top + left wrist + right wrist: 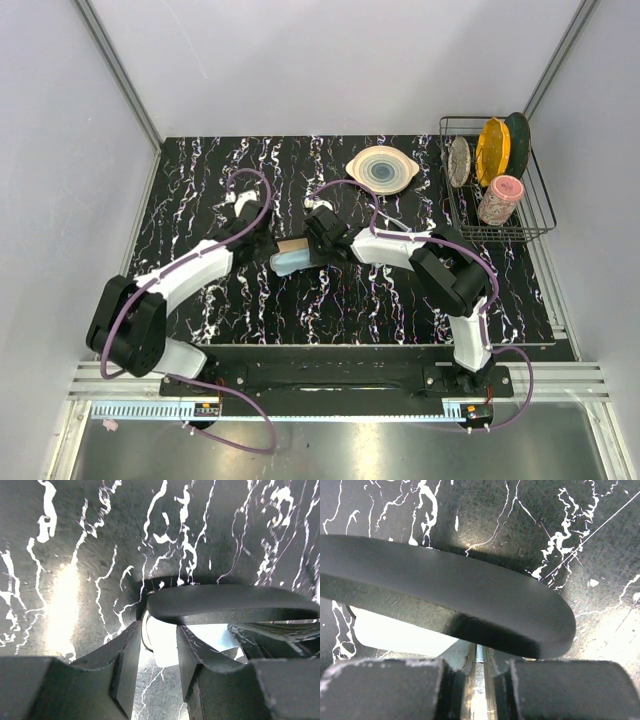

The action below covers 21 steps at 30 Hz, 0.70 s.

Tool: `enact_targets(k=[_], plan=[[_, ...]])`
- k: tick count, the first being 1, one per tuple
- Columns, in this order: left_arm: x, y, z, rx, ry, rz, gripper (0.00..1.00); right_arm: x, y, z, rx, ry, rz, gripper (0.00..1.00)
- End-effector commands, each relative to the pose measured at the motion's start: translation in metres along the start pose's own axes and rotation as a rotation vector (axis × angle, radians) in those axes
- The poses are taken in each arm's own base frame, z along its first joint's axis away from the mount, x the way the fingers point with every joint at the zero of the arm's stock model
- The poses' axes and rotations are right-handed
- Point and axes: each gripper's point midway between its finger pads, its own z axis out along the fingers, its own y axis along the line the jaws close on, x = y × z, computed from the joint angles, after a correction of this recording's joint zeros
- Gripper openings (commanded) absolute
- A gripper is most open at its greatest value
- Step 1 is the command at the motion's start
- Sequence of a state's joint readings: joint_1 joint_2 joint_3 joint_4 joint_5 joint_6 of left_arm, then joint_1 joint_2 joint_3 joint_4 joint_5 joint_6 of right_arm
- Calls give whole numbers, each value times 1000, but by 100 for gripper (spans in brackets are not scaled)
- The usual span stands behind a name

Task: Organize the sunglasses
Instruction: Smooth out the folded cleaning cloth near the sunglasses case, then rotate the opened sunglasses case at the center of the board.

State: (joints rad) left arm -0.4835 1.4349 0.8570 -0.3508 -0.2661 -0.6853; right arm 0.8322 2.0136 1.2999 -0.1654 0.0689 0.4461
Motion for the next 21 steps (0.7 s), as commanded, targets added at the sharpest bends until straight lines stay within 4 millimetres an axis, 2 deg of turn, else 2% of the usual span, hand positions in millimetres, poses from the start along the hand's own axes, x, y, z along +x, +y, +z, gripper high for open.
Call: enact_targets(k=[1,3,5,8,10,11,13,14,15,17,18,21], plan=[[-32,7,-15,26,-85,-86,39,15,-18,-1,84,55,-60,14],[-39,20,-14,2,-91,-131,39,14,-18,-1,81,54,-69,14],[-47,32,-12,-26,-91,-184,35,16,-17,-1,75,59,-75,14],[-56,39,-9,-29,-88,-240,31,16,-16,-1,66,59,-89,14],[-64,37,-7,-9,-90,-254,31,15,-16,-3,62,56,-103,14],[-67,36,1,3,-84,-241,31,15,-17,-3,61,55,-109,14],[-74,13,8,114,-30,-211,30,15,-16,-4,52,56,-133,14],[-58,6,22,153,72,-171,28,15,-16,-4,47,53,-144,14],[-71,-8,23,193,81,-150,26,15,-16,-4,36,54,-174,14],[-53,-14,40,223,200,-110,23,13,-14,-5,17,44,-202,15],[-57,-19,43,235,210,-104,23,13,-13,-6,3,45,-242,15],[-44,-27,55,278,305,-75,22,13,-12,-7,-30,43,-314,16]])
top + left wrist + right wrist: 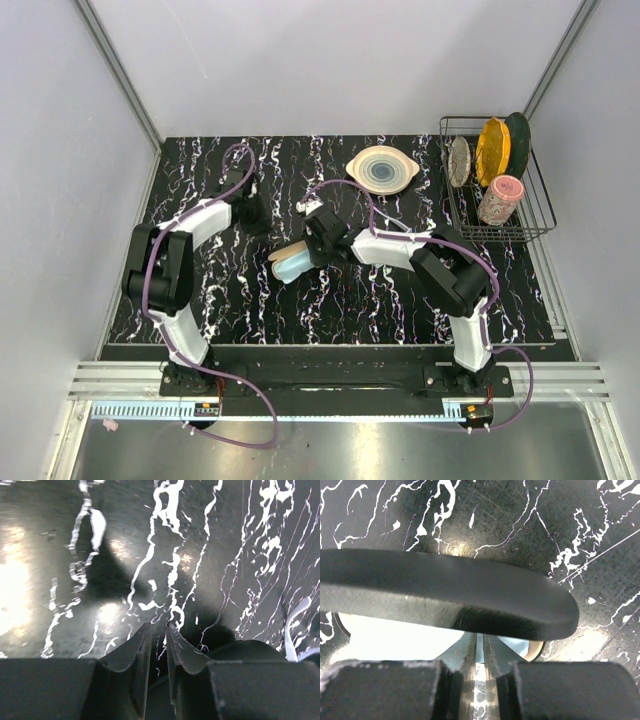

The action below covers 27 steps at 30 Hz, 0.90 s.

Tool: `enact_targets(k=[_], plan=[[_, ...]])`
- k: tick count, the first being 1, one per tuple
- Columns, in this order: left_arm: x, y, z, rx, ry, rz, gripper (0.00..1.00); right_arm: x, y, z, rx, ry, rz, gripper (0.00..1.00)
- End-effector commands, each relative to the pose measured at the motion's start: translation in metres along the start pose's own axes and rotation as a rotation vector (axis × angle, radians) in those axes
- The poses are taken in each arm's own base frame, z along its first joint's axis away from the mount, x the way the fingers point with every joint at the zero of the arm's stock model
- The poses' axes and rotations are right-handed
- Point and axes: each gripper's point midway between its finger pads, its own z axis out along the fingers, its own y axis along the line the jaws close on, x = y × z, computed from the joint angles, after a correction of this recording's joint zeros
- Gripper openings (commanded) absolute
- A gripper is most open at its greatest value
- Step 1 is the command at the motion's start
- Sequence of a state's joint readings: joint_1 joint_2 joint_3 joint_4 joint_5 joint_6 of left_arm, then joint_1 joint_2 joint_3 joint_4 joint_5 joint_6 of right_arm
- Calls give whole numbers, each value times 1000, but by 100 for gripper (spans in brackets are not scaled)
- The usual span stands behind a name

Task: Organize the sunglasses
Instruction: Rotate the opened sunglasses case at the center of the board.

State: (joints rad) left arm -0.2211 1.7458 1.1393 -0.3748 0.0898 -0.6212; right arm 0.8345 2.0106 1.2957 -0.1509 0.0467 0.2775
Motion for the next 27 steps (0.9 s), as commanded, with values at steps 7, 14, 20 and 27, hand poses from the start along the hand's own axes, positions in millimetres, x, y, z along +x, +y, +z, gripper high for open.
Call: enact_targets(k=[7,14,20,27], plan=[[50,-38,-1,284,316,134,21,6,-11,-15,-17,15,-212,17],[97,-36,-10,319,430,180,21,-14,-1,-30,-51,-48,-206,22],[117,-27,-1,234,447,199,21,-20,6,-39,-83,-71,-200,22],[119,-35,-5,219,421,219,21,-27,7,-53,-83,-102,-173,24]])
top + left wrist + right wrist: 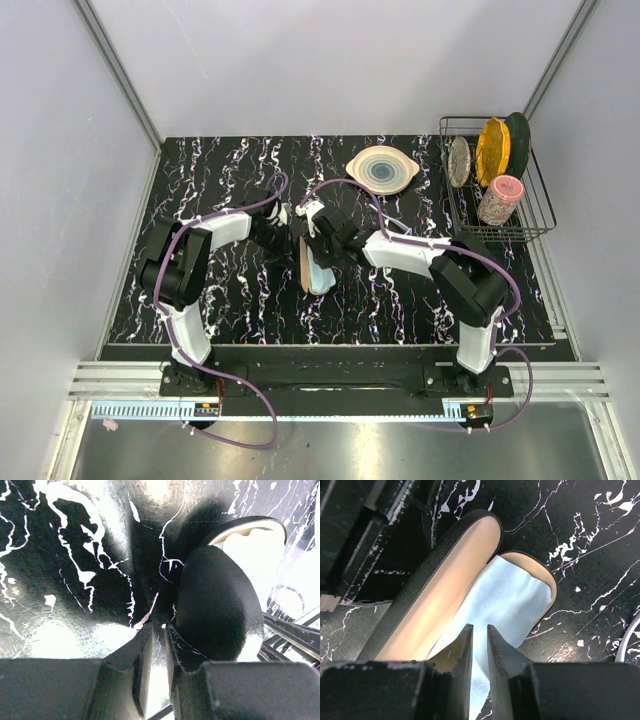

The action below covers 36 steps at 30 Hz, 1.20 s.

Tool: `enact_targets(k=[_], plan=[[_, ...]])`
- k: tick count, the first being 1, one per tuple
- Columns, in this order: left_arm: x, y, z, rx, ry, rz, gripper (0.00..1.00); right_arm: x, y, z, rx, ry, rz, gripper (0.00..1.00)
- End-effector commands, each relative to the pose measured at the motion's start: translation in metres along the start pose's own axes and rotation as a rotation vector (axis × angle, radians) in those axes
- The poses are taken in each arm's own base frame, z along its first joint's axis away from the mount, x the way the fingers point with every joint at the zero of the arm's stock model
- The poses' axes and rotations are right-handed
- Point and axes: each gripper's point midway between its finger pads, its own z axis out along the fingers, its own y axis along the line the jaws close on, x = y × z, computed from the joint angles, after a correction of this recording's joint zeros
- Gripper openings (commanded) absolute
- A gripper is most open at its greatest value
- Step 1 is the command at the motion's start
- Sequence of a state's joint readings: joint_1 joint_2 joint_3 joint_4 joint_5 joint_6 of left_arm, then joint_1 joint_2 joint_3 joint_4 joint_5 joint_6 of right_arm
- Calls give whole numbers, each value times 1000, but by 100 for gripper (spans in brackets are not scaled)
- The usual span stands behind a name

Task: Organize the sunglasses
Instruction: Rotate the opened sunglasses case at the center of the board.

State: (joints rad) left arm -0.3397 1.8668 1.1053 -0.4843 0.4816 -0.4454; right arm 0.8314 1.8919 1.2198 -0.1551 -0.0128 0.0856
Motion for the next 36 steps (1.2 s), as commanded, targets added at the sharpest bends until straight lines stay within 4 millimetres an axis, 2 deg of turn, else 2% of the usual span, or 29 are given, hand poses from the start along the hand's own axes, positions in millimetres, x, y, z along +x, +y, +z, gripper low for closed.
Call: enact_targets(k=[1,7,10,21,27,36], plan=[[-4,-6,-8,-24,-47,21,21,-28,3,-23,-10,-86,24,24],[-5,-13,-8,-15,-49,34,21,-29,6,-34,0,-55,100,23],[-2,-17,-7,-11,-46,40,21,-22,6,-40,9,-13,149,22],[1,-23,-12,-21,-66,21,21,22,15,-48,-22,147,217,15],[-2,-25,-17,-35,-98,0,21,38,19,-47,-40,208,228,13],[13,-19,-3,-56,-46,-14,21,57,25,-42,-66,287,253,13]])
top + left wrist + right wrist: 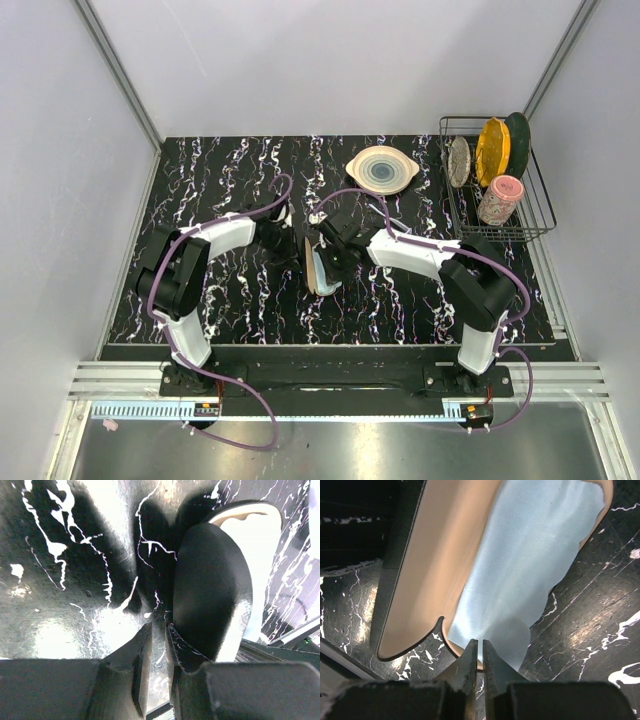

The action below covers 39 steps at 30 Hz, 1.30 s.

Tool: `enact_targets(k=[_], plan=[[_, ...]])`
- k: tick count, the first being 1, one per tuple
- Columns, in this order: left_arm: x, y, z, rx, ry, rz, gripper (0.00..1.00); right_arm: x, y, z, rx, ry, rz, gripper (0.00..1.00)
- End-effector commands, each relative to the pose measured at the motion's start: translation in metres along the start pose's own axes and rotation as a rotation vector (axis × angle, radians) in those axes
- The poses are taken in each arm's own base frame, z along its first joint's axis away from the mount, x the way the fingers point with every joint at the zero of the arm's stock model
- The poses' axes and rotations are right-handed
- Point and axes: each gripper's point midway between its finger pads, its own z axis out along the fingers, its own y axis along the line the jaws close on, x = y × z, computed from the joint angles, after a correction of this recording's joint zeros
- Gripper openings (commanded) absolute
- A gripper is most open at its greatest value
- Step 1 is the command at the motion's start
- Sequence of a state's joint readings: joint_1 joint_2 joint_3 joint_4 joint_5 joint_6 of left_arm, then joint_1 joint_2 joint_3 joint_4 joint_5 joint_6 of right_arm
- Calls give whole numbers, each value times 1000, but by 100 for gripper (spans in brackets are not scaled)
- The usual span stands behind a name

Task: Organize the sunglasses
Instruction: Rotate the opened sunglasses case at the center of the board, then smooth out the glasses cleaning cloth from the sunglasses case.

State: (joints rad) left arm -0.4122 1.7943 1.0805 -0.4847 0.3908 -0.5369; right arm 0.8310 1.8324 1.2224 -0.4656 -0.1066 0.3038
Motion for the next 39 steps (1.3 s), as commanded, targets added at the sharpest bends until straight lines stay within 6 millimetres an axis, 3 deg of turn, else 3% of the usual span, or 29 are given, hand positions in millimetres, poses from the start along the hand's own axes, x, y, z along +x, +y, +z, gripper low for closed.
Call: enact_targets(k=[1,8,14,25,33,39], plan=[[5,-3,3,-4,3,-1,21,5,7,-1,-38,29,19,13],[15,-9,10,-1,35,14,21,15,4,10,-30,77,25,12],[12,-14,7,4,17,22,21,16,-10,16,48,81,38,12],[10,-19,5,13,10,28,21,-25,0,-17,45,-65,43,15],[12,-25,7,20,21,39,21,-32,-9,-32,104,-113,80,19],[15,-26,7,19,24,42,21,-32,-21,-39,158,-121,116,32]])
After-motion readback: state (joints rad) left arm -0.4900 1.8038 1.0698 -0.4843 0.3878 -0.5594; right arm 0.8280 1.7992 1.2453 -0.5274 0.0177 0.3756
